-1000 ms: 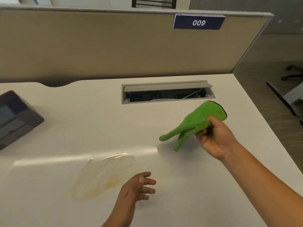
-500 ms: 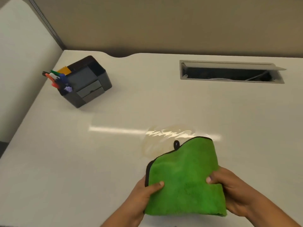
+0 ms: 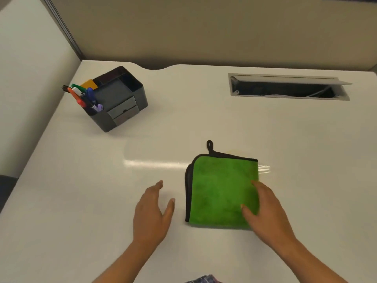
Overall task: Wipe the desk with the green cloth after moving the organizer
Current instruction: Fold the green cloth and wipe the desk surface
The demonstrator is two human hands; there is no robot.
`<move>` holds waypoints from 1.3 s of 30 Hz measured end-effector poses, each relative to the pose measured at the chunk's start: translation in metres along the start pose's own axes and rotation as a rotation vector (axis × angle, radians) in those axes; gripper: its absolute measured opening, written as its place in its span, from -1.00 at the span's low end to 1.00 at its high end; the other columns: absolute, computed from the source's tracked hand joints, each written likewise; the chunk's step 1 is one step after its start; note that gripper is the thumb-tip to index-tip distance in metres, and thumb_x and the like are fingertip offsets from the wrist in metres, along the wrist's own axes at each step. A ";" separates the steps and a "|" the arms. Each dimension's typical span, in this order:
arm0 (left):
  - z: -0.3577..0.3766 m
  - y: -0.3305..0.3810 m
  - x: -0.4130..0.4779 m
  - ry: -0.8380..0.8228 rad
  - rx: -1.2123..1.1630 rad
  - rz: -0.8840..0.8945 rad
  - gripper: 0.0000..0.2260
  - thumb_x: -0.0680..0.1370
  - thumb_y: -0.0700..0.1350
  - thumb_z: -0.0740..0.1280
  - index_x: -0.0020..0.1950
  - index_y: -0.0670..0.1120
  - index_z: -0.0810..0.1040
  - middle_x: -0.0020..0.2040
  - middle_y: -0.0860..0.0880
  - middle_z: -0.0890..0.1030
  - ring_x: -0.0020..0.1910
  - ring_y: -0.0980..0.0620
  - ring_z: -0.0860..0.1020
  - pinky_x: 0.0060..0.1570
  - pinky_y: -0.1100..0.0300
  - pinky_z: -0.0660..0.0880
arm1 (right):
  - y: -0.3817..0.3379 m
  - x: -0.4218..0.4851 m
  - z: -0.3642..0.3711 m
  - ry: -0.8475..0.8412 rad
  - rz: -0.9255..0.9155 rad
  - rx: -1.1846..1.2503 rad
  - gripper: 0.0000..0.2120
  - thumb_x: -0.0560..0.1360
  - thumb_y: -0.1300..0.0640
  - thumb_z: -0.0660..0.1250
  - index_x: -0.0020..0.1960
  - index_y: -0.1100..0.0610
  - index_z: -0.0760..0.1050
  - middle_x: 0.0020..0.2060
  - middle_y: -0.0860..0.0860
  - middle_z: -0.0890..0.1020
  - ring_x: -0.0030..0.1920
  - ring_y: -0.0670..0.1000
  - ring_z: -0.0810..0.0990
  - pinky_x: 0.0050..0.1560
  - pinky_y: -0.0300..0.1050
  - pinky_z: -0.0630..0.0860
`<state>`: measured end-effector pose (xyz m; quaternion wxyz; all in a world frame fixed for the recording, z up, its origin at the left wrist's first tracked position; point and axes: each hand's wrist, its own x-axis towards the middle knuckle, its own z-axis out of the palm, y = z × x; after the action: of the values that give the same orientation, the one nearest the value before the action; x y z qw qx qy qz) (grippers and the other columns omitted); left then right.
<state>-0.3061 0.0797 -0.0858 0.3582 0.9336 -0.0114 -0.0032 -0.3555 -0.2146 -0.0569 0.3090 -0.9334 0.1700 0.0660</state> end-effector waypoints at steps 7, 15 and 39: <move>-0.007 -0.046 0.055 -0.021 0.336 0.004 -0.47 0.60 0.10 0.14 0.51 -0.13 0.27 0.55 -0.09 0.27 0.54 -0.05 0.19 0.49 0.02 0.12 | -0.057 0.055 0.063 -0.124 -0.130 -0.441 -0.07 0.30 -0.62 0.05 0.55 -0.37 -0.18 0.64 -0.03 -0.12 0.59 0.33 -0.19 0.41 0.57 -0.13; 0.003 -0.058 0.057 -0.034 0.395 -0.023 -0.45 0.59 0.12 0.02 0.53 -0.10 0.23 0.58 -0.04 0.20 0.57 0.00 0.09 0.52 0.01 0.05 | -0.049 0.063 0.088 -0.019 -0.181 -0.561 -0.21 0.36 -0.56 0.07 0.54 -0.38 0.07 0.62 0.04 0.15 0.56 0.44 0.00 0.34 0.65 0.01; 0.001 -0.056 0.057 -0.008 0.320 -0.023 -0.47 0.60 0.11 0.01 0.50 -0.10 0.29 0.55 -0.05 0.26 0.55 0.01 0.15 0.51 -0.01 0.10 | -0.024 0.012 0.087 -0.268 -0.700 -0.596 -0.20 0.35 -0.47 0.22 0.54 -0.39 0.09 0.63 -0.02 0.12 0.61 0.26 -0.03 0.40 0.58 0.05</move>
<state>-0.2480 0.1198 -0.1237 0.2047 0.9788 -0.0027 -0.0092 -0.3376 -0.1476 -0.1154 0.0508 -0.9658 -0.2220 0.1238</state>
